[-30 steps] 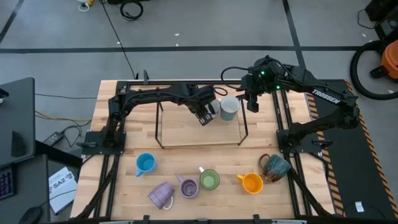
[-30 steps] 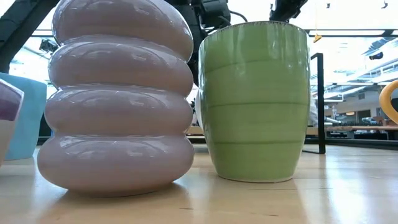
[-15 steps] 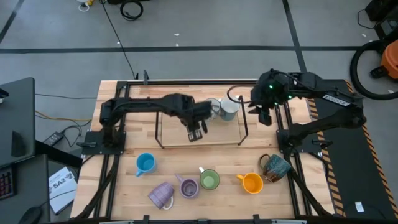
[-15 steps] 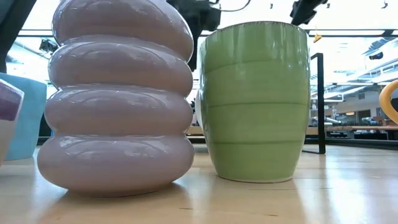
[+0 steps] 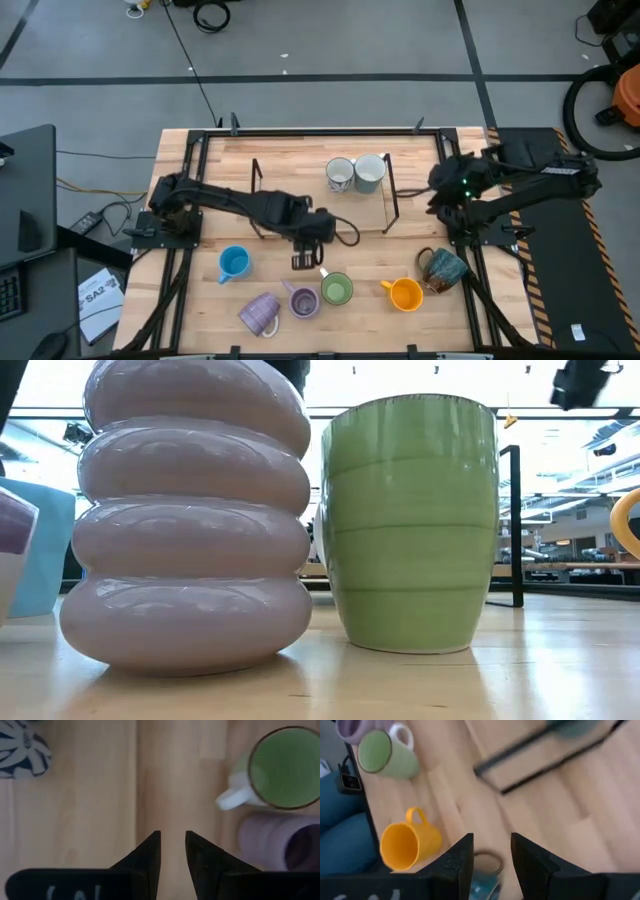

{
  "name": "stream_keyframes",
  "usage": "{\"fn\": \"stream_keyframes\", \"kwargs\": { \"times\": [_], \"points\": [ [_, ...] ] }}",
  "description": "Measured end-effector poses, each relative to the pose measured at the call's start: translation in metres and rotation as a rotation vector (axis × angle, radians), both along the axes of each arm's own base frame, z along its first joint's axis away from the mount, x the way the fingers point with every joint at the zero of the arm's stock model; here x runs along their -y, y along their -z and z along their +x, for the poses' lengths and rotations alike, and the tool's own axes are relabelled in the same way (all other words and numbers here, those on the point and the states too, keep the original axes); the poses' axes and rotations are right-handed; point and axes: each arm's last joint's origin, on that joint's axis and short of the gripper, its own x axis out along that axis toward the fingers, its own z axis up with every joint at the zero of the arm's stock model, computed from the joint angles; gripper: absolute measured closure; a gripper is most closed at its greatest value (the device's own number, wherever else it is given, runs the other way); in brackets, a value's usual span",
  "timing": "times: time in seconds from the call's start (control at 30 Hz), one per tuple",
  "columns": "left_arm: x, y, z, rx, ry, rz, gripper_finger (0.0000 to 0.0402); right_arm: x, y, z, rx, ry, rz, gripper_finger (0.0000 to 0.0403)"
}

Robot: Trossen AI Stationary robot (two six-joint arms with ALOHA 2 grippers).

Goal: Place coffee mugs
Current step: Align the brown mug with the light blue mug on the shelf

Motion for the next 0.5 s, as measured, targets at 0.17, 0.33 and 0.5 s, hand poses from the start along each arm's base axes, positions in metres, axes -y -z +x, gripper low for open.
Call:
{"fn": "stream_keyframes", "kwargs": {
  "times": [0.17, 0.33, 0.5],
  "points": [
    [0.012, -0.001, 0.001, 0.036, -0.034, -0.033, 0.0306, -0.006, 0.019, -0.009, -0.081, 0.048, 0.133, 0.0267],
    [0.019, -0.002, 0.003, 0.082, -0.063, -0.065, 0.0306, -0.009, 0.034, -0.016, -0.194, 0.083, 0.204, 0.0267],
    [0.022, -0.004, 0.006, 0.119, -0.057, -0.077, 0.0306, -0.012, 0.05, -0.02, -0.312, 0.098, 0.225, 0.0267]
  ]
}}
